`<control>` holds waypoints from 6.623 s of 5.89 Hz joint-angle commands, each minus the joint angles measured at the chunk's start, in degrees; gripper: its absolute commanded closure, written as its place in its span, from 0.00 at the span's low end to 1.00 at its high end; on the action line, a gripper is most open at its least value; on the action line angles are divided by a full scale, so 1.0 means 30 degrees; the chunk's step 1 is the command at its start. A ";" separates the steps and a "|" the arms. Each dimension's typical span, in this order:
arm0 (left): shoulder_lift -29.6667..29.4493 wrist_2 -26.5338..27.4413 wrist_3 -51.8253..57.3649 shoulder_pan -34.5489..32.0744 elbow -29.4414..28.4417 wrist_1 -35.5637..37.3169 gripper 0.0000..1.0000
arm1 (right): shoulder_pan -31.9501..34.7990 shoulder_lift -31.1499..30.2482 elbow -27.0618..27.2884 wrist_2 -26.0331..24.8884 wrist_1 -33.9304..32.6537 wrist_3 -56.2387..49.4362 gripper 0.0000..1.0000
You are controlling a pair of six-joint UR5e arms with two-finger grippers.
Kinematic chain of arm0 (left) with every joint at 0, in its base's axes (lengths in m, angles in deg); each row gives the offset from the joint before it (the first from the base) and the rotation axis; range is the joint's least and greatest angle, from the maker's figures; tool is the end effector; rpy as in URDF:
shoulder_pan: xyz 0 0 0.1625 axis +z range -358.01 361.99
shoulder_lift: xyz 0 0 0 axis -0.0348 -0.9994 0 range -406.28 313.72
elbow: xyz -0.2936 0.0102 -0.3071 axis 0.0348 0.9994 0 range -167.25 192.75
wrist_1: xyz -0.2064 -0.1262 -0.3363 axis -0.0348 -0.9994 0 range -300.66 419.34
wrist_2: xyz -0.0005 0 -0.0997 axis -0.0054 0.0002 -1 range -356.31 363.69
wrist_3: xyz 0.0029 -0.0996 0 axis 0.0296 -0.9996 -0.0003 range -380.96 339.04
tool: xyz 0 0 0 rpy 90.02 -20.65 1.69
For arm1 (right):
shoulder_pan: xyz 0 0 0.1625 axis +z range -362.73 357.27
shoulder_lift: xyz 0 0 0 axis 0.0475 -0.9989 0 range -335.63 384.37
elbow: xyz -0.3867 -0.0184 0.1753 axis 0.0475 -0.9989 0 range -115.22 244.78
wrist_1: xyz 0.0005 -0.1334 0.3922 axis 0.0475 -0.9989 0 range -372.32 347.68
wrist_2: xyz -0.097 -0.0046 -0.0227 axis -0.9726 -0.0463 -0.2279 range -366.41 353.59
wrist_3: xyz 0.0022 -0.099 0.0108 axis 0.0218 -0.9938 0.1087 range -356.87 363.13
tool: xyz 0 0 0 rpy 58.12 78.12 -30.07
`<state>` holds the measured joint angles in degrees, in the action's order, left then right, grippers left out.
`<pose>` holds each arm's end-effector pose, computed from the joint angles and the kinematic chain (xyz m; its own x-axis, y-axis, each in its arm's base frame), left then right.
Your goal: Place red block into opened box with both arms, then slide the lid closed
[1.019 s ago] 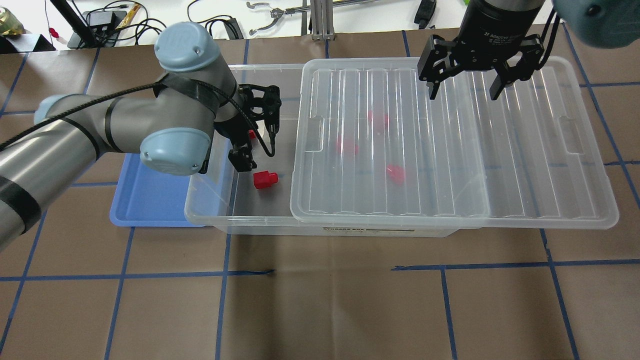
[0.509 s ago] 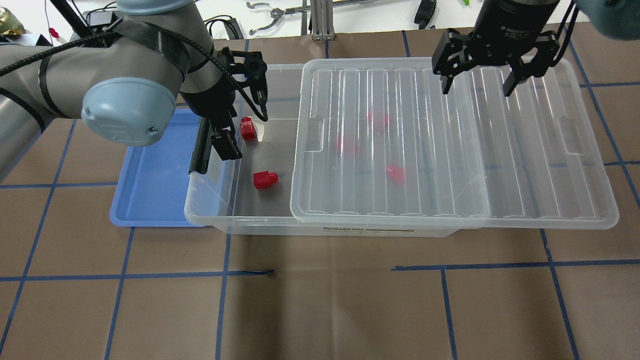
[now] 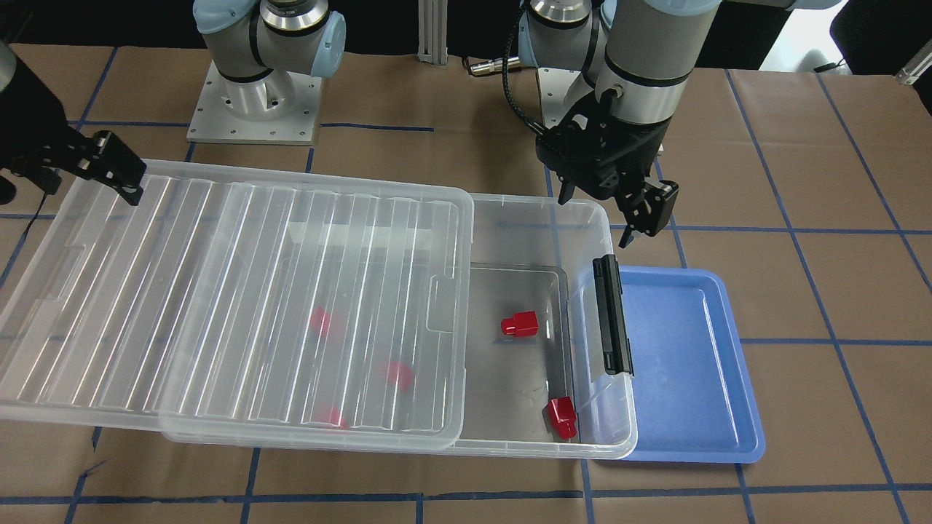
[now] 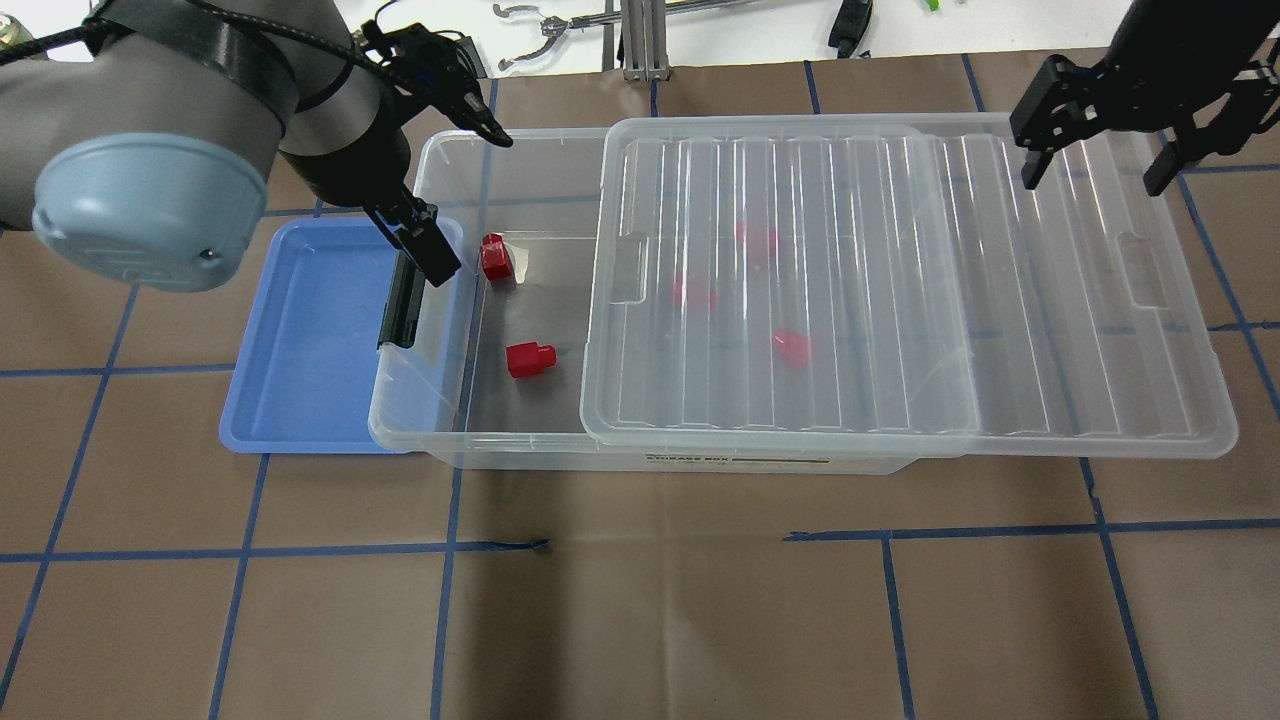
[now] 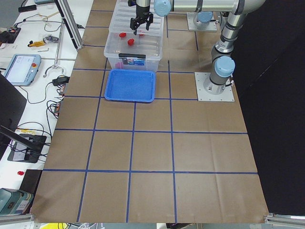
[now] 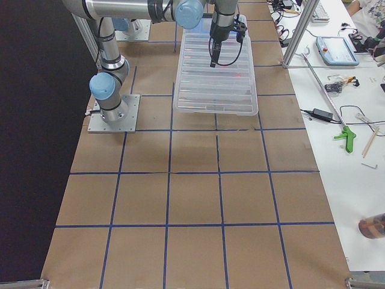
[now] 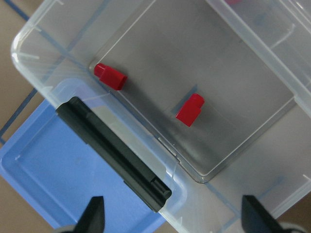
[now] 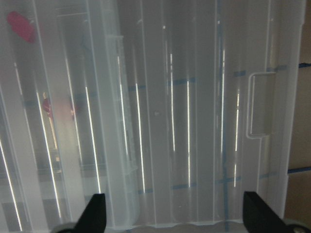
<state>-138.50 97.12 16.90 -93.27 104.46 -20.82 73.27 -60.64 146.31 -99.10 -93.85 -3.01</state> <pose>-0.1743 -0.5034 0.4716 -0.7292 0.6753 -0.1101 0.6824 0.7296 -0.0448 -0.0009 -0.5349 0.5019 -0.9904 0.1331 0.0372 0.1360 0.9865 0.0915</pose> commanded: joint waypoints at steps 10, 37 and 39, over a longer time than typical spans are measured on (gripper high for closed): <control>-0.0578 -0.0645 -1.2298 0.0552 -0.2035 -0.1815 0.02 | -0.6378 0.2847 0.3935 -0.1652 -0.6484 -0.6273 0.00; -0.0227 -0.2316 -1.2268 0.0494 -0.1714 -0.2048 0.01 | -0.1667 0.0562 0.7539 0.2216 -0.6396 -0.1381 0.00; -0.0460 -0.0908 -1.2297 0.0494 -0.1772 -0.2020 0.01 | -0.1222 0.0591 0.7452 0.2158 -0.6454 -0.1409 0.00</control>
<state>-139.55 93.51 -19.94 -91.78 99.22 -26.93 69.10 -58.90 168.84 -92.53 -113.13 -7.23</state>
